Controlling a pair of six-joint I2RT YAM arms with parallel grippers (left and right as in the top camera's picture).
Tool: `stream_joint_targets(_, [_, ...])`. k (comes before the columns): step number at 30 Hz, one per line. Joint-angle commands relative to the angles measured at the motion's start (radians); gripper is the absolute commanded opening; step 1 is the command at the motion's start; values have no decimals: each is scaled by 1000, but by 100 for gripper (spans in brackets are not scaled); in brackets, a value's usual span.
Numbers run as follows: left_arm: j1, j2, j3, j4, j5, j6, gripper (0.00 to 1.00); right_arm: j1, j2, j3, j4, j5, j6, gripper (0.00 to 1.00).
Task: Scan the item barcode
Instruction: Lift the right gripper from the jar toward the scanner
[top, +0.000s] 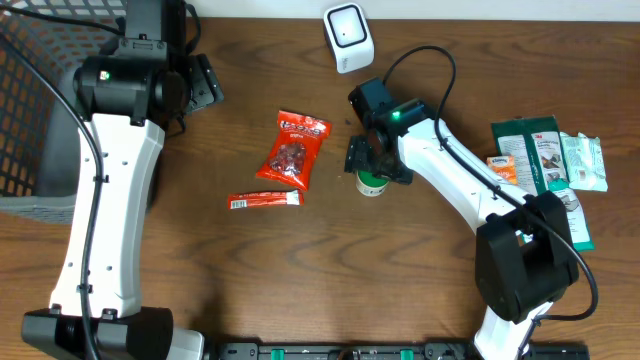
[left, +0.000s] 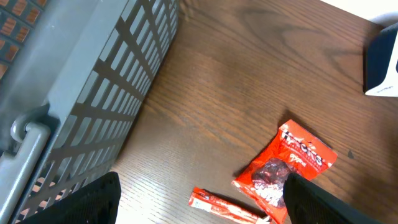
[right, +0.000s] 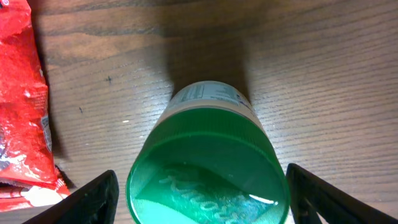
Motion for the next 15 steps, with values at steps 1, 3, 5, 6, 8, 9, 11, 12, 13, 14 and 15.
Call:
stream_joint_targets(1, [3,-20,6,-3,-9,6,84,11,-20,-11,3,20,7,77])
stream_joint_targets(3, [3,-20,6,-3,-9,6,84,11,-20,-11,2,20,7,71])
stream_joint_targets(5, [3,-20,6,-3,-9,6,84,11,-20,-11,0,23,2,69])
stream_joint_targets(6, [3,-20,6,-3,-9,6,84,11,-20,-11,-2,29,2,68])
stream_joint_targets(8, [3,-20,6,-3,-9,6,84,11,-20,-11,-8,41,-13,66])
stream_joint_targets(9, [3,-20,6,-3,-9,6,84,11,-20,-11,-10,44,-33,65])
stream_joint_targets(11, [3,-20,6,-3,-9,6,84,6,-20,-11,-16,52,-86,65])
stream_joint_targets(12, [3,-20,6,-3,-9,6,84,5,-20,-11,-18,58,-114,65])
stream_joint_targets(13, [3,-20,6,-3,-9,6,84,4,-20,-11,-19,63,-142,65])
stream_joint_targets(14, [3,-20,6,-3,-9,6,84,3,-20,-11,-20,67,-181,65])
stream_joint_targets(15, [3,-20,6,-3,-9,6,84,2,-20,-11,-19,66,-212,65])
